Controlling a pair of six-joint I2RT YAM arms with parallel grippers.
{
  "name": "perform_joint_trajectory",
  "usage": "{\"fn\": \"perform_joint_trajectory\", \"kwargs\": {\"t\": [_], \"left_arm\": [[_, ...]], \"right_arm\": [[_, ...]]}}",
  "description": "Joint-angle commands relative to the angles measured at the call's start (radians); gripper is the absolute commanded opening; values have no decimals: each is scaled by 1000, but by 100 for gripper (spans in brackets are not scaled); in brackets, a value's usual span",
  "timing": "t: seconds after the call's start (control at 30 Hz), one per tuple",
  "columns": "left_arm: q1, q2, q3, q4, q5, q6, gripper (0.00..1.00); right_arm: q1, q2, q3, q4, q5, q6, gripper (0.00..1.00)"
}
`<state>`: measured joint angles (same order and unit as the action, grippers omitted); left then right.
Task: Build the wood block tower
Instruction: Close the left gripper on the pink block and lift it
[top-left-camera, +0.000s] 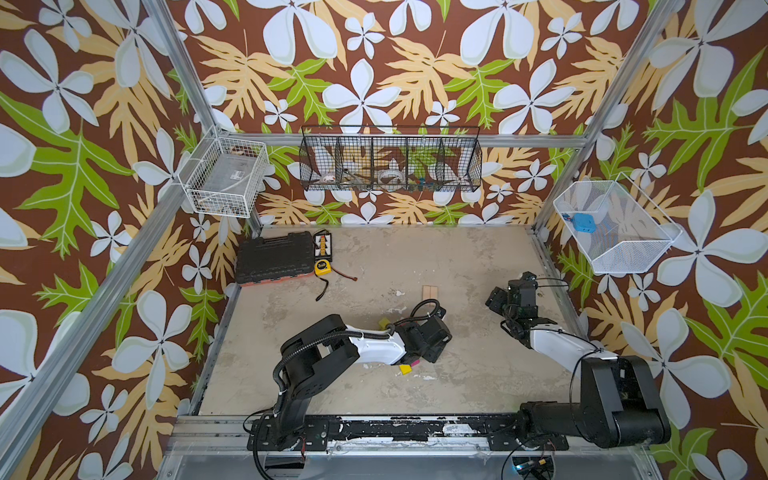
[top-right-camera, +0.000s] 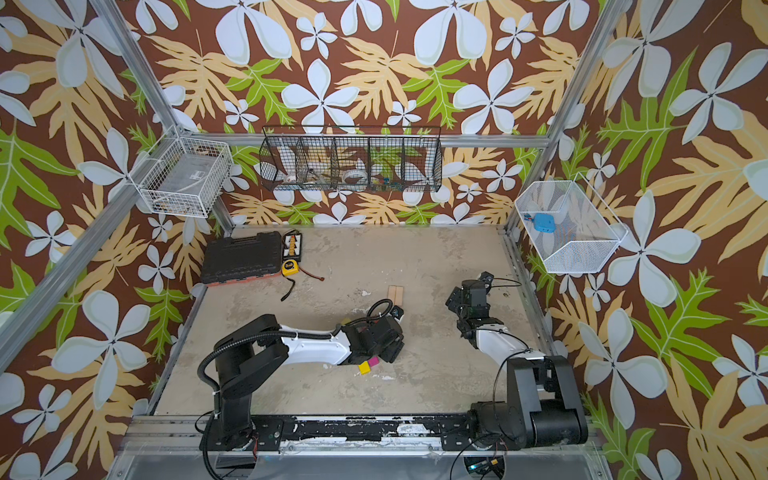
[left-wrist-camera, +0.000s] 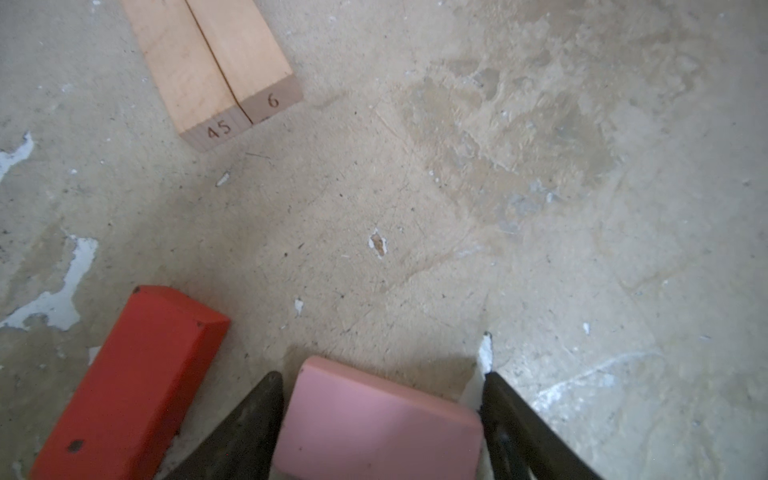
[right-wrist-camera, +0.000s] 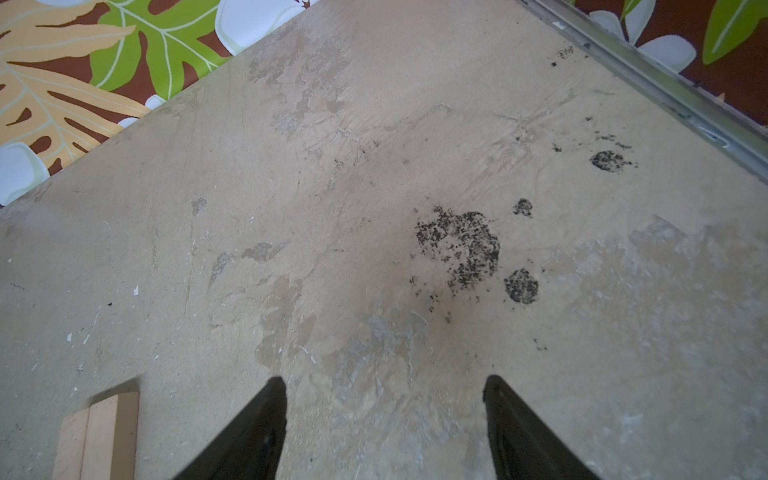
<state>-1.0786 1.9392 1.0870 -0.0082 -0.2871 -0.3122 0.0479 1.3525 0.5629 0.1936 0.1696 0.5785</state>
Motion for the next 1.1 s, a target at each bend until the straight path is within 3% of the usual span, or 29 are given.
{"fn": "perform_joint_trajectory", "kwargs": {"t": [0.0, 0.37, 0.67, 0.77, 1.07], "left_arm": [[0, -7, -14, -77, 22, 14, 78], [-1, -11, -29, -61, 45, 18, 80], [0, -19, -28, -57, 63, 23, 72], [0, -21, -30, -54, 65, 20, 62], [2, -42, -22, -51, 27, -48, 51]], "right_arm": [[3, 0, 5, 8, 21, 1, 75], [7, 3, 8, 6, 28, 0, 75], [11, 6, 11, 3, 30, 0, 75], [11, 5, 11, 4, 32, 0, 75], [11, 7, 10, 3, 31, 0, 75]]}}
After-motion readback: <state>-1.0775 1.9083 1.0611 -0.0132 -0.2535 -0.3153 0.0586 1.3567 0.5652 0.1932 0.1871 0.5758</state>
